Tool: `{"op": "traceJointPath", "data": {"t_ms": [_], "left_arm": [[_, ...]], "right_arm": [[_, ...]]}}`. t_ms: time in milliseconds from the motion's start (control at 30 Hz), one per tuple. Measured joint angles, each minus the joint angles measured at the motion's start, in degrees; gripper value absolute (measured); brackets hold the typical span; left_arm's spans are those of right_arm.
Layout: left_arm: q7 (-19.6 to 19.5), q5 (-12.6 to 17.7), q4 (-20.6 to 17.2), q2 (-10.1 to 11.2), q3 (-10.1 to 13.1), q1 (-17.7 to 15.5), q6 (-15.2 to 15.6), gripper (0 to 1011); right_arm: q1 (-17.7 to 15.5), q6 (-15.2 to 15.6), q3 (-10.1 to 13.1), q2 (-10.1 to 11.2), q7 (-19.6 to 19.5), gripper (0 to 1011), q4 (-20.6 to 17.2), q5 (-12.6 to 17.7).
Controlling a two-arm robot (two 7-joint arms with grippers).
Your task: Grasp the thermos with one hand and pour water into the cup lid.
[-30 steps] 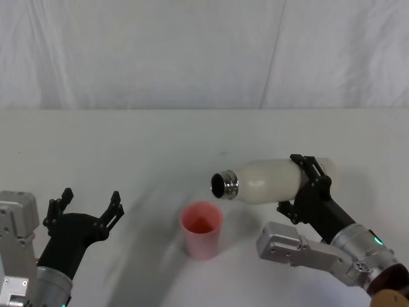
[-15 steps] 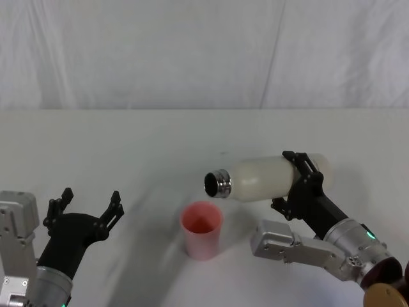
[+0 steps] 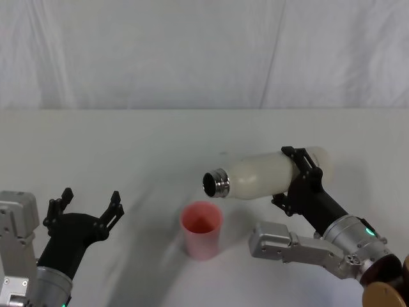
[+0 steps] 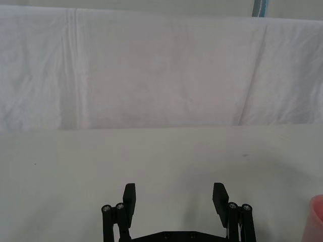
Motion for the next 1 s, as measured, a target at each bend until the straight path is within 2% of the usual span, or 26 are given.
{"op": "traceJointPath", "data": {"t_ms": [533,1000], "left_arm": [[0.0,0.0,0.0,0.0,0.0,0.0,0.0,1001],[0.0,0.0,0.0,0.0,0.0,0.0,0.0,1001]], "right_arm": [[-0.5,-1.2,-0.8,0.7,-2.8,950,0.5,-1.4],[-0.2,-1.2,-1.3,1.5,-3.8,951,0.8,-3.2]]}}
